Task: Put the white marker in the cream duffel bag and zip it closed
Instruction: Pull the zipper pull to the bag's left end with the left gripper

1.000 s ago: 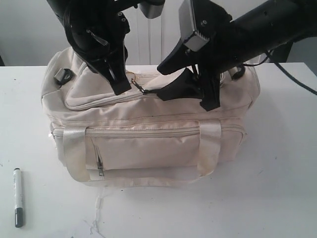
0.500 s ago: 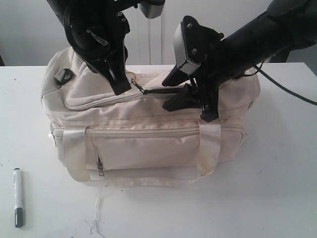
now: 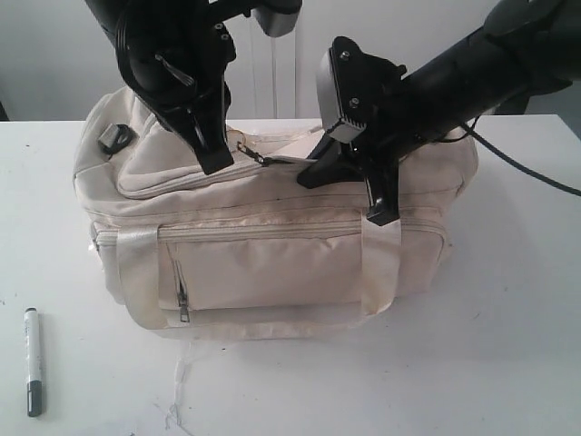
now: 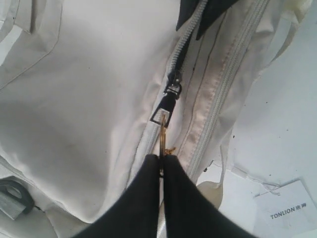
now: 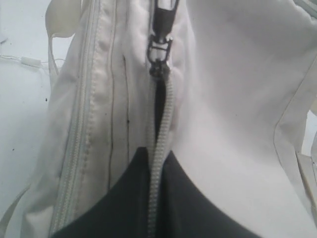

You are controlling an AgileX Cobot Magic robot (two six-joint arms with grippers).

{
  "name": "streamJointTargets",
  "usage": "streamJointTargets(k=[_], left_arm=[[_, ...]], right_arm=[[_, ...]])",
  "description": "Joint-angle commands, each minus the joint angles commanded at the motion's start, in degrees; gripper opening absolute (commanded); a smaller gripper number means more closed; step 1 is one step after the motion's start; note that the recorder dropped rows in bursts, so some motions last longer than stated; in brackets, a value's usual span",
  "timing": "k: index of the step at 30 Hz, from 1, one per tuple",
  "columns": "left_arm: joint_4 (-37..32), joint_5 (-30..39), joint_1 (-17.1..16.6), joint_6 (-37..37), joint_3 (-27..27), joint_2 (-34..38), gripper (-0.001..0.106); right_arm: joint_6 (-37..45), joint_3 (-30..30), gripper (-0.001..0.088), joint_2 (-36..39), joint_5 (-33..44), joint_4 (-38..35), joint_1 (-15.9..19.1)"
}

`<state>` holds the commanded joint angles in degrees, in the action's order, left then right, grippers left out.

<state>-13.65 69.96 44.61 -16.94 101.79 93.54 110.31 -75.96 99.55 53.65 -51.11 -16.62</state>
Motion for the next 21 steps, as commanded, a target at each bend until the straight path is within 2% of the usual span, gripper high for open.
streamJointTargets(k=[6, 13, 21], left_arm=[[0.0, 0.0, 0.0, 0.0, -0.3, 0.0, 0.000], [-1.0, 0.0, 0.0, -1.2, -4.9, -1.8, 0.000], [1.2, 0.0, -4.2, -1.1, -5.1, -2.2, 0.000]], right_arm=[[0.0, 0.0, 0.0000, 0.0, 0.0, 0.0, 0.0], [0.0, 0.0, 0.0000, 0.0, -0.2, 0.0, 0.1], [0.0, 0.0, 0.0000, 0.0, -0.2, 0.0, 0.1]])
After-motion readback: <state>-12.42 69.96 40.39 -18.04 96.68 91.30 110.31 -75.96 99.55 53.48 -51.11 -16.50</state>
